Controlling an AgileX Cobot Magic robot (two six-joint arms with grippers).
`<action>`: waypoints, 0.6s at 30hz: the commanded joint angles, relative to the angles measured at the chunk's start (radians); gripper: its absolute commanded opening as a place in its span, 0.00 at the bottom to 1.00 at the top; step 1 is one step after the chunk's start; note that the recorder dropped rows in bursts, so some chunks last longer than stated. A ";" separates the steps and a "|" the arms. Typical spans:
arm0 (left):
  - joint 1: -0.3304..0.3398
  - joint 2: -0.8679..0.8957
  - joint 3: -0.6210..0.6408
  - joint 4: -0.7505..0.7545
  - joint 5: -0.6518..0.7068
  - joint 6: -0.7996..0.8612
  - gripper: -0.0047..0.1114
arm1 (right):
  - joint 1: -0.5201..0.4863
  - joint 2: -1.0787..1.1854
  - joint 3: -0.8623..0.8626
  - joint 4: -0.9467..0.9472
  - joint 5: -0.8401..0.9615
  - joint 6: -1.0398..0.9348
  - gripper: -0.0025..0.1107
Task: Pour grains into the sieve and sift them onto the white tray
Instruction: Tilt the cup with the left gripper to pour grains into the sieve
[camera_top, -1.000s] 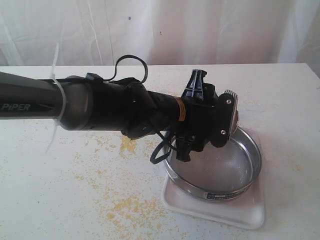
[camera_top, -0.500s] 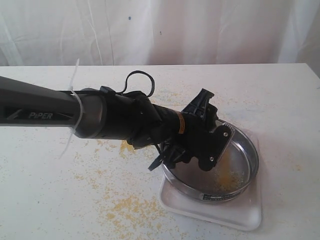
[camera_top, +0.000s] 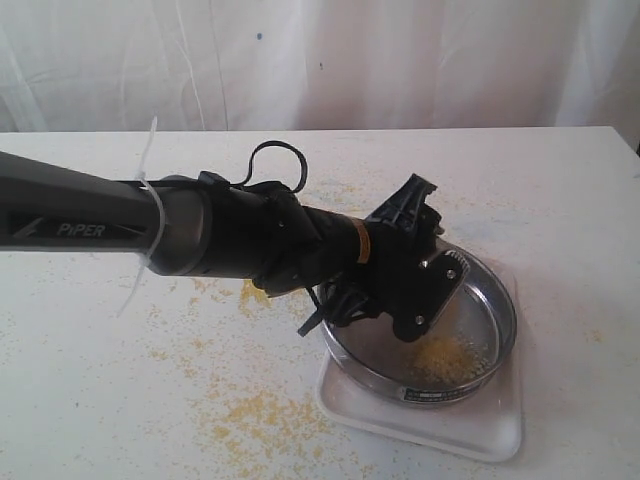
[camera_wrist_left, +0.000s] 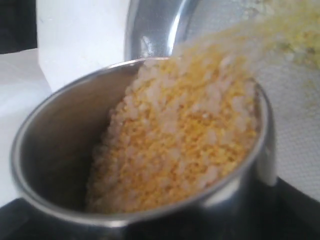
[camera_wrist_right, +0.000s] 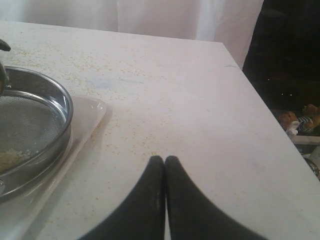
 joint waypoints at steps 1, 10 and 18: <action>0.000 -0.011 -0.008 -0.014 -0.150 0.005 0.04 | 0.000 -0.004 -0.001 -0.006 -0.002 -0.003 0.02; 0.000 -0.011 -0.010 -0.026 -0.080 0.198 0.04 | 0.000 -0.004 -0.001 -0.006 -0.002 -0.003 0.02; 0.000 -0.011 -0.010 -0.026 -0.060 0.288 0.04 | 0.000 -0.004 -0.001 -0.006 -0.002 -0.003 0.02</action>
